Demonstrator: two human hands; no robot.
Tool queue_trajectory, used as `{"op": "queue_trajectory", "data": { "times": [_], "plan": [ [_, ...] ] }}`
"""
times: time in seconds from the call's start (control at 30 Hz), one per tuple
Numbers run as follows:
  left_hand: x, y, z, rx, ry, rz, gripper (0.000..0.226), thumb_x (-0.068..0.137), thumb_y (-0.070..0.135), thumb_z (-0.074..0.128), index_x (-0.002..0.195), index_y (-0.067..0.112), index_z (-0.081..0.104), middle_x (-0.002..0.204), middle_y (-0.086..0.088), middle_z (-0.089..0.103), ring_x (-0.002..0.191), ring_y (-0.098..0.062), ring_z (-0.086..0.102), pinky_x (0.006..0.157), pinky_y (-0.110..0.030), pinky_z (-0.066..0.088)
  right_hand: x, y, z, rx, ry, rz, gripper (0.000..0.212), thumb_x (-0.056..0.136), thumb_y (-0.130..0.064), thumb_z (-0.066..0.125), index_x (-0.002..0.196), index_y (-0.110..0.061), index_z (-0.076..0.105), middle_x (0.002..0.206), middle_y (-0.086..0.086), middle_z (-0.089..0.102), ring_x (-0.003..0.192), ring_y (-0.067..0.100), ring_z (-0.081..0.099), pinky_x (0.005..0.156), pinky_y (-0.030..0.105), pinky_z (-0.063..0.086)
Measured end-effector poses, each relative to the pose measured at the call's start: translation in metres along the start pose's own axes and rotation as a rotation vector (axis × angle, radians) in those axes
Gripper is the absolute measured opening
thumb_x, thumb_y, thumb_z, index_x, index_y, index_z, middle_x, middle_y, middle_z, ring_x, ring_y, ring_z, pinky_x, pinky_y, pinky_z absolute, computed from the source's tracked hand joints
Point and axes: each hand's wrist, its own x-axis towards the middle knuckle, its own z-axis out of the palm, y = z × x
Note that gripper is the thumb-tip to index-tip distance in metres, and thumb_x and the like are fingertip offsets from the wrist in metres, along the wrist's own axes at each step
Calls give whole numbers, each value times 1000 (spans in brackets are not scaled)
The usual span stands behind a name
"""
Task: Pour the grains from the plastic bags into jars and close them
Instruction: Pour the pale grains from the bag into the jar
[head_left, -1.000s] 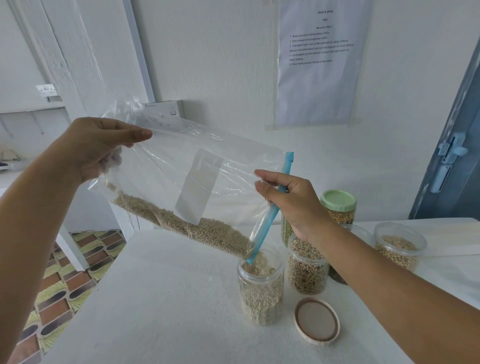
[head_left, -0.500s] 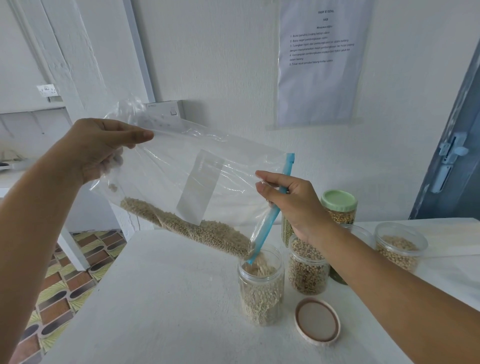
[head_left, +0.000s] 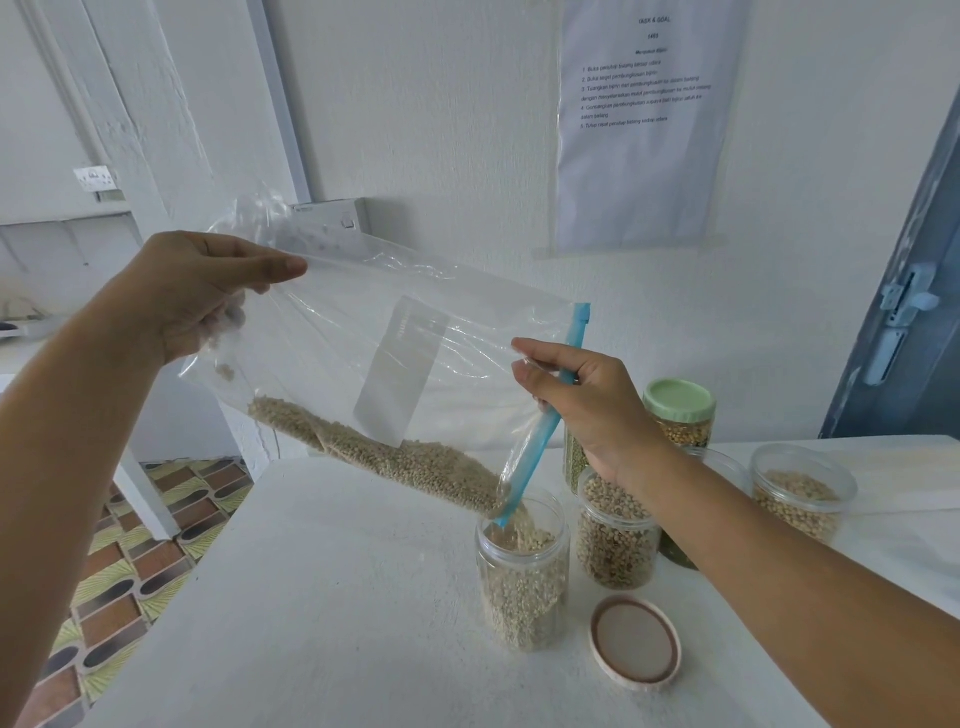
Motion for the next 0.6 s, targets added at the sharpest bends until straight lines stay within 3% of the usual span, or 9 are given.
{"op": "queue_trajectory", "data": {
  "times": [0.27, 0.5, 0.6],
  "plan": [
    [-1, 0, 2, -12, -6, -7, 37, 51, 44, 95, 79, 22, 83, 64, 6, 60, 58, -13, 38, 65, -34, 37, 0, 2, -1, 4, -2, 3, 28, 92, -14, 77, 120, -20, 77, 109, -6, 73, 73, -5, 62, 78, 15, 50],
    [-4, 2, 3, -3, -6, 6, 36, 51, 46, 93, 77, 23, 83, 63, 6, 61, 56, -13, 39, 60, -31, 37, 0, 2, -1, -2, -1, 4, 28, 93, -14, 77, 120, -20, 77, 103, -10, 72, 72, -5, 62, 78, 15, 49],
    [-4, 3, 3, -8, -5, -1, 37, 52, 45, 94, 78, 22, 83, 67, 3, 60, 60, -14, 39, 65, -34, 39, -1, 2, -1, -2, 0, 6, 29, 93, -14, 77, 121, -19, 77, 103, -10, 71, 72, -6, 61, 78, 15, 49]
  ]
}}
